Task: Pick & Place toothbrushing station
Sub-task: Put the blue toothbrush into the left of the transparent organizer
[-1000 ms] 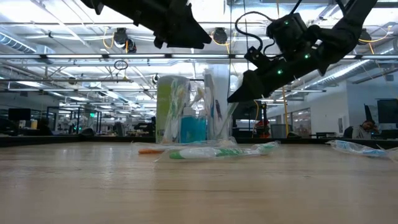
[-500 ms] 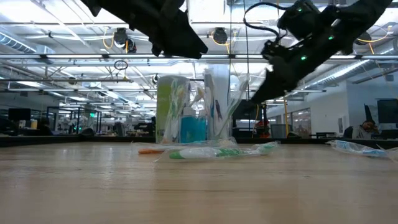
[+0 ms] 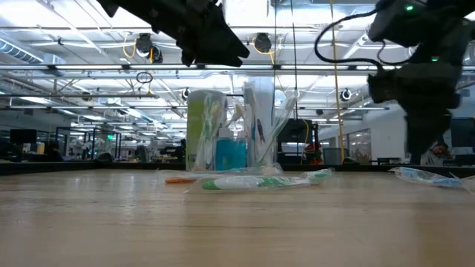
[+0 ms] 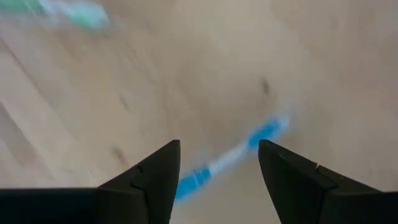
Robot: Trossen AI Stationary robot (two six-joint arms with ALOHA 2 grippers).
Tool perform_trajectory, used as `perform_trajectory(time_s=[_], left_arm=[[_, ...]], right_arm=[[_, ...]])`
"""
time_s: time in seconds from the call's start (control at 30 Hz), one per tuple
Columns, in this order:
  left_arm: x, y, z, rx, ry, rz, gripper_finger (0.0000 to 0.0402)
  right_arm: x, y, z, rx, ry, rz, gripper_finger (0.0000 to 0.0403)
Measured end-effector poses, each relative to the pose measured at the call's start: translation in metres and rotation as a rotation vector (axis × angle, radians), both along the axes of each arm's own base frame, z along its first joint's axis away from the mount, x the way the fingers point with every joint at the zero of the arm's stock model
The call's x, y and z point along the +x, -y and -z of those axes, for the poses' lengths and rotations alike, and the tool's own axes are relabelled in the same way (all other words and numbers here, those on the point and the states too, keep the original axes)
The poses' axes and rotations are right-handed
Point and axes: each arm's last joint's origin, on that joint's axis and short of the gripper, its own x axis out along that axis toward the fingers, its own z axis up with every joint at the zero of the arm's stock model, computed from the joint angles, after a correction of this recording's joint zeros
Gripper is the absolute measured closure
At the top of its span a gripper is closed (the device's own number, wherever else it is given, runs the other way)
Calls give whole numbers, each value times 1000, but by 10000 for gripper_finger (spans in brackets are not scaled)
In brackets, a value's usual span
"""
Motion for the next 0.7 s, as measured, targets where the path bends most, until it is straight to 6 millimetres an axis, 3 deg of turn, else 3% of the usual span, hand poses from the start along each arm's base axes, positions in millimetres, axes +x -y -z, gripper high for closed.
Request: perform_trajectory(time_s=[0.23, 0.37, 0.5, 0.7], left_arm=[[0, 0, 1, -1, -6, -2, 215], [0, 0, 1, -1, -7, -1, 215], [0, 0, 1, -16, -3, -9, 215], [0, 0, 1, -21, -2, -9, 215]], right_arm=[[-14, -16, 10, -43, -88, 99, 207], [-21, -20, 26, -96, -100, 145, 214], [-23, -20, 46, -95, -18, 173, 221], [-24, -18, 57, -130, 74, 201, 234]])
